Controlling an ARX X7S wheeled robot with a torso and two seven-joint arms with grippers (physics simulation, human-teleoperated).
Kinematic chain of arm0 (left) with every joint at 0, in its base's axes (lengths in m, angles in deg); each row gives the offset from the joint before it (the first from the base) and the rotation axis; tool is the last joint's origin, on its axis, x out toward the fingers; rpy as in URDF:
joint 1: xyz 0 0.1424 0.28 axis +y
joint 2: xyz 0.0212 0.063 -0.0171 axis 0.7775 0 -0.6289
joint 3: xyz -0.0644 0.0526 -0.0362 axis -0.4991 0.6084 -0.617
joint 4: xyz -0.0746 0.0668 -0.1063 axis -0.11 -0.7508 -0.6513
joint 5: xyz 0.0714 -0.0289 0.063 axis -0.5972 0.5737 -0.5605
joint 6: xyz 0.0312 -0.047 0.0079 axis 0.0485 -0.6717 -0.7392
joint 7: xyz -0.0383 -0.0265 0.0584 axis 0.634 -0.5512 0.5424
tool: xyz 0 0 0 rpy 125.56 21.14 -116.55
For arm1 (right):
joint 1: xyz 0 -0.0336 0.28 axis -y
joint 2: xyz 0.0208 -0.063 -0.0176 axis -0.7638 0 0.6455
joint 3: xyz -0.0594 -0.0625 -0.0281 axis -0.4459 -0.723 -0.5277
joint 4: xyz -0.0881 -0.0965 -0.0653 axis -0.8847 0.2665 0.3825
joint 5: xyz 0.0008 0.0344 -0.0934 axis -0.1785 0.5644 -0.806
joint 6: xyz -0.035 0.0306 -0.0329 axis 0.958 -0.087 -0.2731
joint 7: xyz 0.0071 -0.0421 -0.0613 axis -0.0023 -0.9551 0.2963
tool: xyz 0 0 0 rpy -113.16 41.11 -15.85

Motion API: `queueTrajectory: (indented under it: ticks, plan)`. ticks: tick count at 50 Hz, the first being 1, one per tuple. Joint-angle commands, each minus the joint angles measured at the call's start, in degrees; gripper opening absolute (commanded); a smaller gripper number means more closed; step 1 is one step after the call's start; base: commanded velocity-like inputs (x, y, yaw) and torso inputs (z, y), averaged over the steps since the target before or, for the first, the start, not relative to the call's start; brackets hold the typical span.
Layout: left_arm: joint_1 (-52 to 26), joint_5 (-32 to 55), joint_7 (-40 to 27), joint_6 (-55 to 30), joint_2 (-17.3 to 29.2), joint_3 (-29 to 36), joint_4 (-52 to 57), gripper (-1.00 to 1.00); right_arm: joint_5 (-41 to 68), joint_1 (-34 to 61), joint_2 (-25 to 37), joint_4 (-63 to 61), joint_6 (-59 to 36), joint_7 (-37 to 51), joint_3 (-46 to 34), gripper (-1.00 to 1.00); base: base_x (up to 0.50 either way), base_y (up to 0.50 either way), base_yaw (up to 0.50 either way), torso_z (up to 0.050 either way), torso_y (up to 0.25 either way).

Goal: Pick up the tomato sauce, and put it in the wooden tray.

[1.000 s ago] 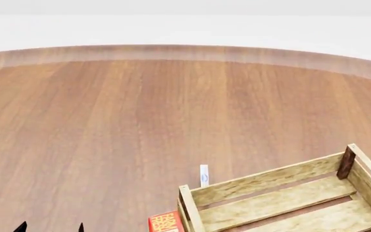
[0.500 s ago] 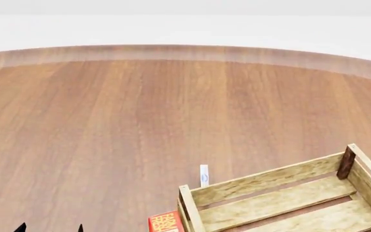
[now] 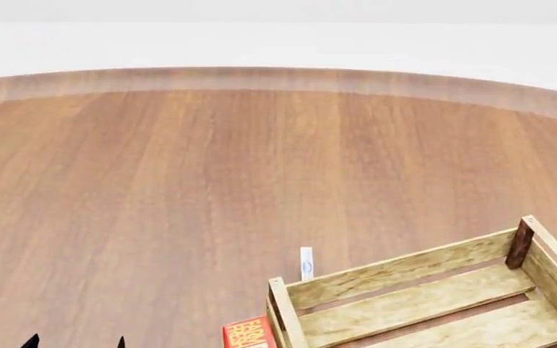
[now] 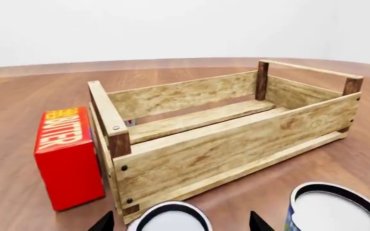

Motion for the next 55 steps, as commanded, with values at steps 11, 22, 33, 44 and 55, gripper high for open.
queueTrajectory:
  ticks: [11,22,33,44,55]
  plan:
    - [0.14,-0.01,0.66,1.22,-0.39,-0.38,0.13,1.0,0.6,1.95,-0.5,2.65,-1.44,-1.32,-0.3,1.0,0.0,0.0,0.0,0.0,0.0]
    - [-0.04,0.27,0.57,2.02,-0.19,-0.16,-0.76,1.0,1.68,3.15,-0.47,4.69,-2.0,-1.91,-1.08,1.0,0.0,0.0,0.0,0.0,0.0]
    - [-0.4,0.44,0.47,2.65,-0.01,0.13,-1.69,1.0,3.6,4.5,-0.3,6.07,-3.26,-2.81,-1.67,1.0,0.0,0.0,0.0,0.0,0.0]
    - [-0.61,0.61,0.24,2.84,0.18,0.44,-2.0,1.0,3.48,6.19,-0.57,8.57,-3.82,-2.63,-2.15,1.0,0.0,0.0,0.0,0.0,0.0]
    - [-0.56,0.82,-0.19,2.36,0.44,0.76,-1.37,1.0,3.72,7.4,-0.8,10.64,-3.68,-2.54,-2.53,1.0,0.0,0.0,0.0,0.0,0.0]
